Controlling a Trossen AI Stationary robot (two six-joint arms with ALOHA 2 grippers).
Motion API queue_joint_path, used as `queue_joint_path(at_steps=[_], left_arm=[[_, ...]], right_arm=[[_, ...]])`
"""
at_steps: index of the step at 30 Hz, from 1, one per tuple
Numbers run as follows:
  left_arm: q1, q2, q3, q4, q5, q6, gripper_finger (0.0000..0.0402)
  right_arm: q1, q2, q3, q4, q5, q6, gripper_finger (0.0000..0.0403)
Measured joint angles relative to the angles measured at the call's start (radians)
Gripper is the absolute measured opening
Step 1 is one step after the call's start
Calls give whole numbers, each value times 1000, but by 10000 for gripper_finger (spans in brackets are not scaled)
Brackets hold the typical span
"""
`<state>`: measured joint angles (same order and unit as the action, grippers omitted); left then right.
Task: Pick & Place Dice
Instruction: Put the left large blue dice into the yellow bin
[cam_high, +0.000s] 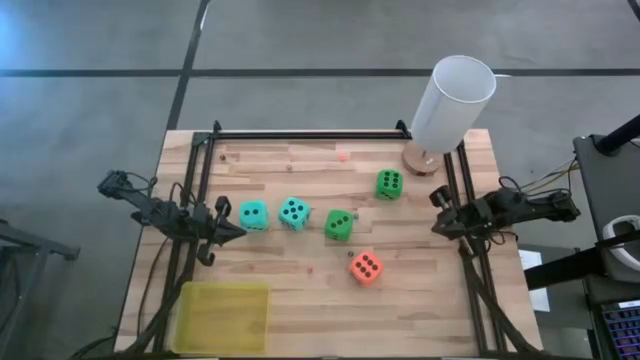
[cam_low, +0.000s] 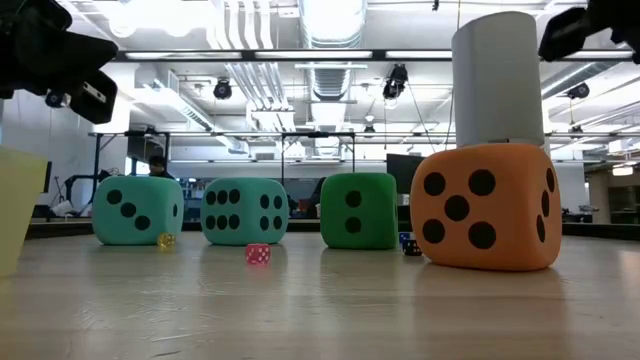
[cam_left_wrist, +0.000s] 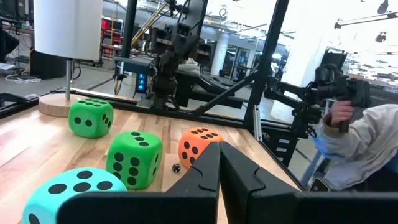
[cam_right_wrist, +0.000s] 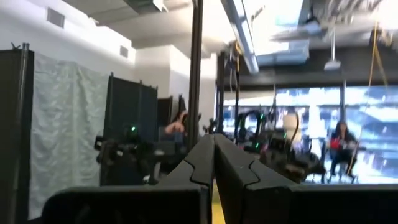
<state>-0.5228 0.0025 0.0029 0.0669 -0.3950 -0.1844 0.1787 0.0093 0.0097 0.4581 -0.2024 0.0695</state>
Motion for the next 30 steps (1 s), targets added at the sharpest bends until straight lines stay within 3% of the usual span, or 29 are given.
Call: queue_joint_path(at_steps=[8,16,30], left_arm=[[0,0,0,0,0,0,8],[0,0,0,0,0,0,8],[0,0,0,0,0,0,8]], right_arm=[[0,1,44,26,36,-132,8],[0,49,187,-89,101,-175,8],[0,323,520,-523,101,-79,8]])
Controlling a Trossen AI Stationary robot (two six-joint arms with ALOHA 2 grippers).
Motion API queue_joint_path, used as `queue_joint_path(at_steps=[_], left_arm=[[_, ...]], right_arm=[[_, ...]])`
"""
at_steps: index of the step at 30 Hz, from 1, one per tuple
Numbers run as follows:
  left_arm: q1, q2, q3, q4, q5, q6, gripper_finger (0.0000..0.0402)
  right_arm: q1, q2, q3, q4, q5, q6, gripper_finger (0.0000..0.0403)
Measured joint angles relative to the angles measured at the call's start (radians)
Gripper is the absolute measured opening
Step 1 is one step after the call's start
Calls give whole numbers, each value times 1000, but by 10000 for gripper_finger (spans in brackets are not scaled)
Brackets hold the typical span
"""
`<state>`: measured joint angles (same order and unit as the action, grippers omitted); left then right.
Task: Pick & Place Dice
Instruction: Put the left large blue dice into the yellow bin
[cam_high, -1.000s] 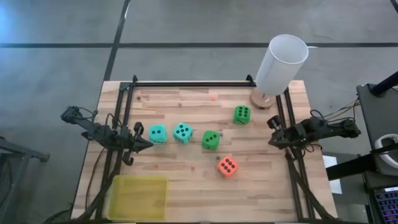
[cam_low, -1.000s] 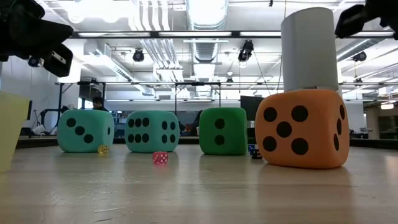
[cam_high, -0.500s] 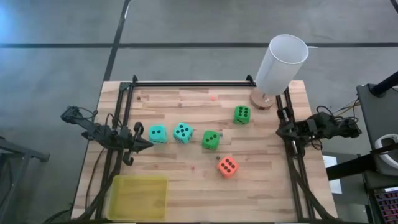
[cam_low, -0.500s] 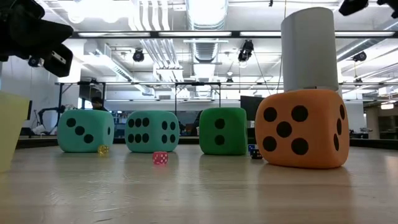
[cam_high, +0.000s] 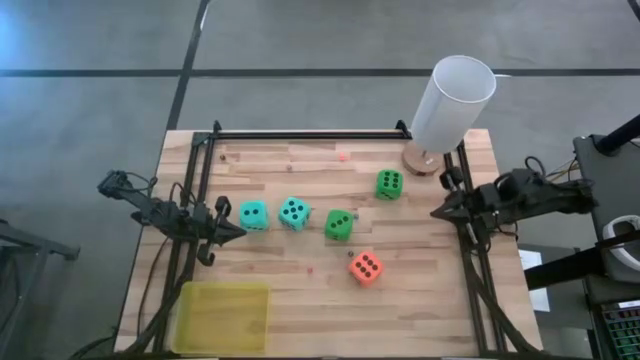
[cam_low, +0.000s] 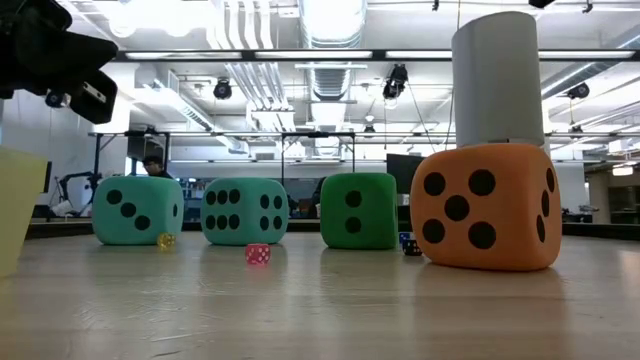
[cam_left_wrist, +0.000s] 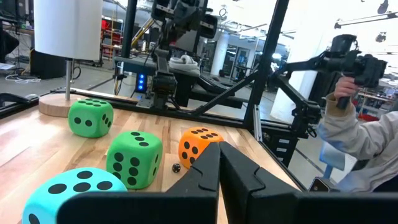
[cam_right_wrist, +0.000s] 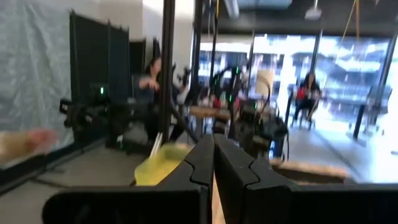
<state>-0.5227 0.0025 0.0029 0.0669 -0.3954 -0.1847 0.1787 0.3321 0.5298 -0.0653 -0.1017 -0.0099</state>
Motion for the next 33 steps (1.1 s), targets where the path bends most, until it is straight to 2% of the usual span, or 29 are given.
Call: queue_joint_path(at_steps=[5,16,29,33], left_arm=[[0,0,0,0,0,0,8],[0,0,0,0,0,0,8],[2,0,1,23,-2,29,8],[2,0,36,17,-4,37,8]], right_arm=[[0,108,94,-113,0,8,8],[0,277,184,-169,0,2,8],[0,311,184,-164,0,-23,8],[0,309,184,-164,0,-23,8]])
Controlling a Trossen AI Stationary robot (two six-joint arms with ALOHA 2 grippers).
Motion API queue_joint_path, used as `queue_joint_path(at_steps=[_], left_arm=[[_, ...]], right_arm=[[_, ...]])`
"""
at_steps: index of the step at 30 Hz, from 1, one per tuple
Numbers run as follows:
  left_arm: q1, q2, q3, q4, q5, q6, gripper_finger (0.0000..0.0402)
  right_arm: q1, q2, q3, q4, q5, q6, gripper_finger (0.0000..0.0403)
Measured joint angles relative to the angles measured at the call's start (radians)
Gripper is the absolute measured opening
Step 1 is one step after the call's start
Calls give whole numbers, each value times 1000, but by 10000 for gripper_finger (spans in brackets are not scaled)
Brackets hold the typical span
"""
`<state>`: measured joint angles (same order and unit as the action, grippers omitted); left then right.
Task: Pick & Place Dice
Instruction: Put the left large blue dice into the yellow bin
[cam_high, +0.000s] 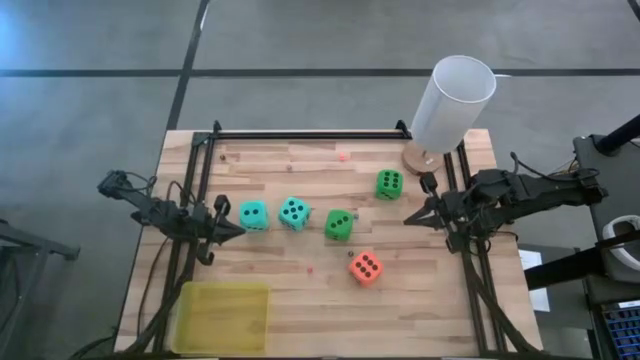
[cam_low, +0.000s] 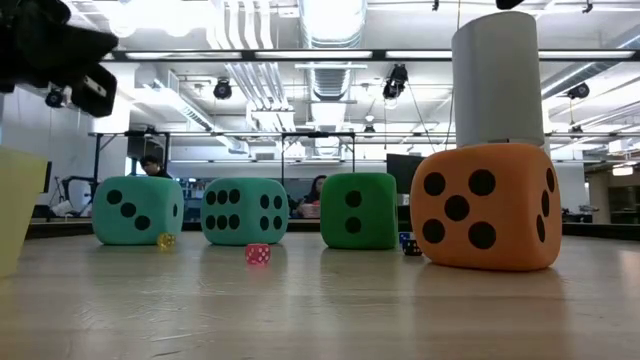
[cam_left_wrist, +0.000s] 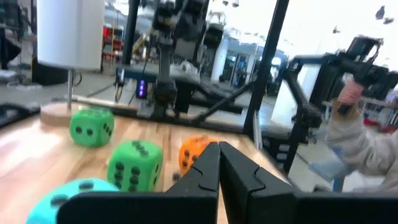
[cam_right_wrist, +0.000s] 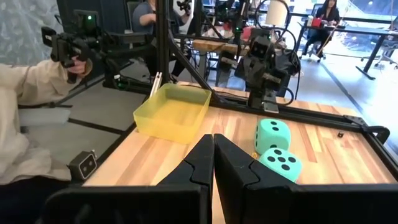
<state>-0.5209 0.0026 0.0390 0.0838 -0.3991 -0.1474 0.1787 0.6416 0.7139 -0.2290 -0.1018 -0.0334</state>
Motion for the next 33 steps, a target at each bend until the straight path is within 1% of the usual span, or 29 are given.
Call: queue_joint_path(at_steps=[3,6,10,13,18,23,28,33], left_arm=[[0,15,42,-14,0,45,4],[0,64,96,-60,-21,59,2],[0,181,172,-119,-30,50,2],[0,288,253,-179,-47,-8,1],[1,485,425,-410,-111,-118,1],[1,663,599,-623,-118,-236,1],[7,799,743,-811,-118,-315,1],[29,894,858,-992,-114,-399,0]], right_arm=[[0,2,0,0,0,0,8],[0,2,-1,0,0,0,8],[0,1,-1,0,0,0,8],[0,1,-1,1,0,0,8],[0,1,-1,0,0,0,8],[0,1,-1,0,0,-1,8],[0,1,-1,0,0,0,8],[0,1,-1,0,0,0,8]])
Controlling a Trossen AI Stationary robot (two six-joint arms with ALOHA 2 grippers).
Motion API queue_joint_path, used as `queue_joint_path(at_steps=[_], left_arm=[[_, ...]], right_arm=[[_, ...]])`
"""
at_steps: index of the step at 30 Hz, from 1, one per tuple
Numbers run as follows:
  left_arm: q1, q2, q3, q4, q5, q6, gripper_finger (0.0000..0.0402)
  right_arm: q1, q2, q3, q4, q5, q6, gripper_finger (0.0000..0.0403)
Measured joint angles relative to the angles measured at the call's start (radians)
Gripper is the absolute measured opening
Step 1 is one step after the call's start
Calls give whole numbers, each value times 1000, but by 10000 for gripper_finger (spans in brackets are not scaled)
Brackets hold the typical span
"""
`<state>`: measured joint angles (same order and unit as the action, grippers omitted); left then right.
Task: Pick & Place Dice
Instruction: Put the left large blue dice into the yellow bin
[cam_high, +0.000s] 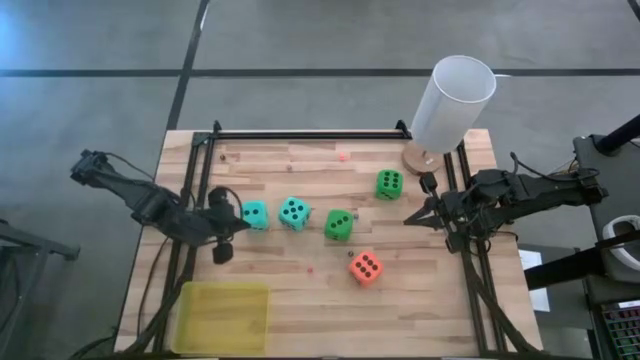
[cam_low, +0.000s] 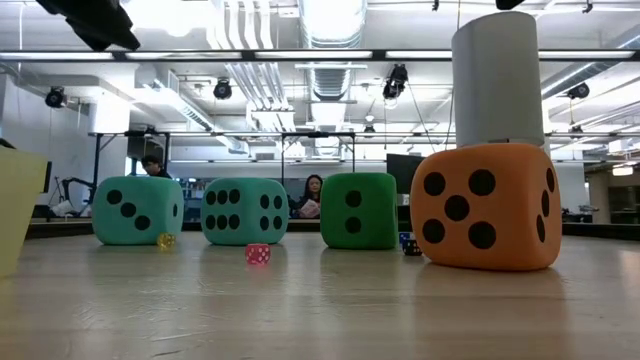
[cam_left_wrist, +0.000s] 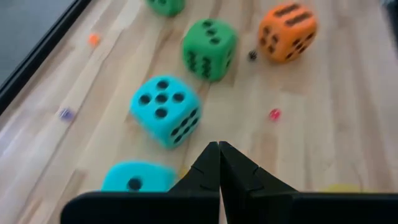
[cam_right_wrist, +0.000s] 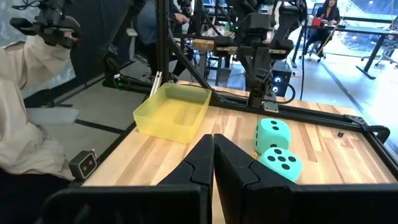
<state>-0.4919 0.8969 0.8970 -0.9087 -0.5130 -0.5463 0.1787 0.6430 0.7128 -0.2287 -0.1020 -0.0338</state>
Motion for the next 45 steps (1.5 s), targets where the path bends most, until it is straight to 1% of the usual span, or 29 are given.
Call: queue_joint_path(at_steps=[3,5,12,22,31,38,45], left_arm=[[23,40,41,-83,2,-54,0],[40,58,53,-105,11,-64,0],[106,82,47,-113,83,-60,1],[194,88,47,-97,95,-6,3],[197,155,47,-88,99,-4,35],[199,200,46,-69,105,-2,37],[199,200,46,-82,114,-1,43]], right_arm=[[0,0,0,0,0,0,8],[0,0,0,0,0,0,8],[0,0,0,0,0,0,8],[0,0,0,0,-1,0,8],[0,0,0,0,-1,0,8],[0,1,0,0,-1,0,8],[0,1,0,0,-1,0,8]])
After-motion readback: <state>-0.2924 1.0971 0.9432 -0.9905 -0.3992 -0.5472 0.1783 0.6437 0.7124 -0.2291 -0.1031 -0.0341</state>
